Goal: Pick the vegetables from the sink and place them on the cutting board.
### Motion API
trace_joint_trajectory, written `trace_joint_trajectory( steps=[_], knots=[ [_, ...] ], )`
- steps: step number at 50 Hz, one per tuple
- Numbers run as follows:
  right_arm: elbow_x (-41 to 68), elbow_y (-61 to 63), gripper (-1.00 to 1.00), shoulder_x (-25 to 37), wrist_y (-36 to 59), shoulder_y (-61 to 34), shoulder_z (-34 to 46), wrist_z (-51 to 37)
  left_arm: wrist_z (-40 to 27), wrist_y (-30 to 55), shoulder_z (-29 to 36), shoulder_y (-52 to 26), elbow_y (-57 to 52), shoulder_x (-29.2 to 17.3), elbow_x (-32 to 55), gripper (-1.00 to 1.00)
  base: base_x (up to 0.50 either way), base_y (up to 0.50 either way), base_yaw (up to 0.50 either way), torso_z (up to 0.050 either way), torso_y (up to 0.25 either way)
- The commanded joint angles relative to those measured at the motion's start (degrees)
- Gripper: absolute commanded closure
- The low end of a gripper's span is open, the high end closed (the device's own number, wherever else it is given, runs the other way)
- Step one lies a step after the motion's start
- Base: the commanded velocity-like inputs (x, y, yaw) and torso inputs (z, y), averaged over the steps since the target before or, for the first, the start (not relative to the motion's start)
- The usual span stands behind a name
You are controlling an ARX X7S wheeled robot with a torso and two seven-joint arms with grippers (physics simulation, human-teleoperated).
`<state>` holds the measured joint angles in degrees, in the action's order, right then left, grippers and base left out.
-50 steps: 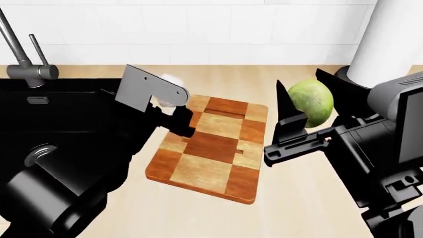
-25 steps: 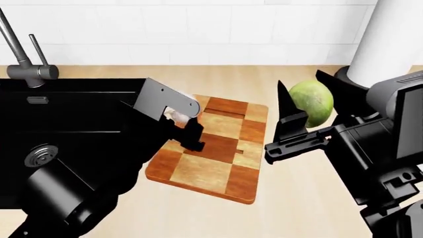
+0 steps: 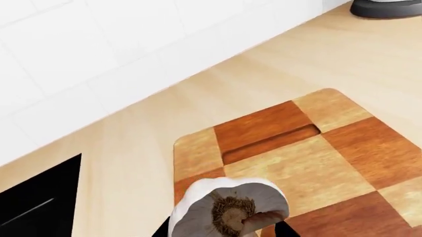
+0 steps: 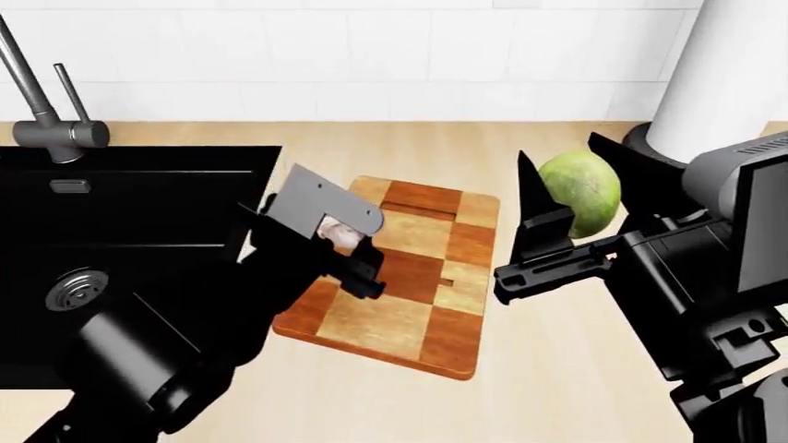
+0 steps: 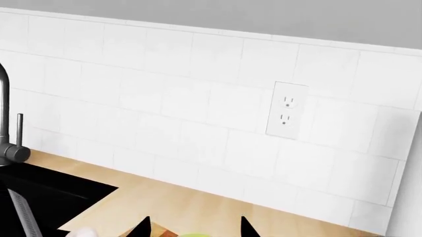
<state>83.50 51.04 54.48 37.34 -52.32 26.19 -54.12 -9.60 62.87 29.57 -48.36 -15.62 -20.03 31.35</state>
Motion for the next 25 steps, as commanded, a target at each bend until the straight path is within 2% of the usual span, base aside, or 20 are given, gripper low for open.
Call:
trace_joint_trajectory(
  steps=[1,7,8,25],
  knots=[
    [-0.7,0.0,1.0,0.0,0.3,-0.1,-0.4,0.3,-0.3,0.2,0.6,0.0,0.6,0.0,0.7,1.0,0.0,0.0,0.0,0.0,0.0],
    [-0.9,-0.1,1.0,-0.1,0.2,0.1,-0.3,0.5,-0.4,0.3,0.4,0.0,-0.4,-0.2,1.1,1.0,0.0,0.0,0.0,0.0,0.0],
    [-0.9,-0.1,1.0,-0.1,0.2,0.1,-0.3,0.5,-0.4,0.2,0.5,0.1,-0.7,-0.3,1.1,-1.0,0.0,0.0,0.0,0.0,0.0],
    [-1.5,-0.2,1.0,0.1,-0.6,1.2,-0.6,1.0,-0.7,-0.7,0.8,0.0,-1.3,-0.6,1.0,-1.0,0.0,0.0,0.0,0.0,0.0]
  ],
)
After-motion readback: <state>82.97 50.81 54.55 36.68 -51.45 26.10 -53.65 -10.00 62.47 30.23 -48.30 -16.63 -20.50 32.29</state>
